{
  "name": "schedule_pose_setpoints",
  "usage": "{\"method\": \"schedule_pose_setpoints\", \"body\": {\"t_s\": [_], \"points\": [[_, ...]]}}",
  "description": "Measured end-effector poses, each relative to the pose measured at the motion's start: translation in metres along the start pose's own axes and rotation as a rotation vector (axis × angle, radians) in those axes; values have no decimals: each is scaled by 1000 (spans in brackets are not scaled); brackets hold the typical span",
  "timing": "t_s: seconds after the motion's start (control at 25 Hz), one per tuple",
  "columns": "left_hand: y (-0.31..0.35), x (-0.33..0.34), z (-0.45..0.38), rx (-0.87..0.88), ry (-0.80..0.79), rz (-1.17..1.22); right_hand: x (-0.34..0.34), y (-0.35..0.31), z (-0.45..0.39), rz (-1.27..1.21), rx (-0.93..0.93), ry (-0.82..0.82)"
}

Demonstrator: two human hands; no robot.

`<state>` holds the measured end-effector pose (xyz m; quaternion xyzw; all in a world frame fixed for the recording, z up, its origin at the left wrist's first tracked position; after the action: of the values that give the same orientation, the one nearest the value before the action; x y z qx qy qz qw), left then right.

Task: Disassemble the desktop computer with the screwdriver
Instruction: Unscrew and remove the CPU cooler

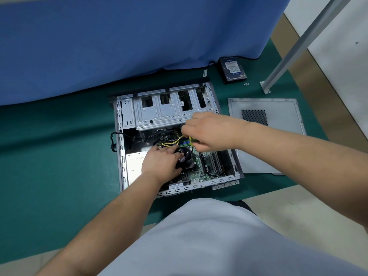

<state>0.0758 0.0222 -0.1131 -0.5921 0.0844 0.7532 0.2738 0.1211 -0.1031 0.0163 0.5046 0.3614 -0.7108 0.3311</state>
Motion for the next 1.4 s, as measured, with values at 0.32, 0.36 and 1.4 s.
{"method": "schedule_pose_setpoints", "body": {"t_s": [0.32, 0.36, 1.4], "points": [[0, 2, 0, -7, -6, 6, 18, 24, 16, -494, 405, 266], [0, 2, 0, -7, -6, 8, 21, 26, 20, -569, 449, 323], [-1, 3, 0, -10, 4, 19, 75, 33, 73, -849, 703, 674]]}}
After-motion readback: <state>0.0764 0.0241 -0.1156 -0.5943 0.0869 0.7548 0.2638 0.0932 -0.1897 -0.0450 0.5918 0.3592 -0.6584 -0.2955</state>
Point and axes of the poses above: each hand's wrist, its own z-axis away from the middle knuckle, its own x-axis out of the palm, y = z × x, the point moved 6 cm from there along -z, towards the middle knuckle, and after that the axes turned 11 degrees about -z, right-handed, at the moved point
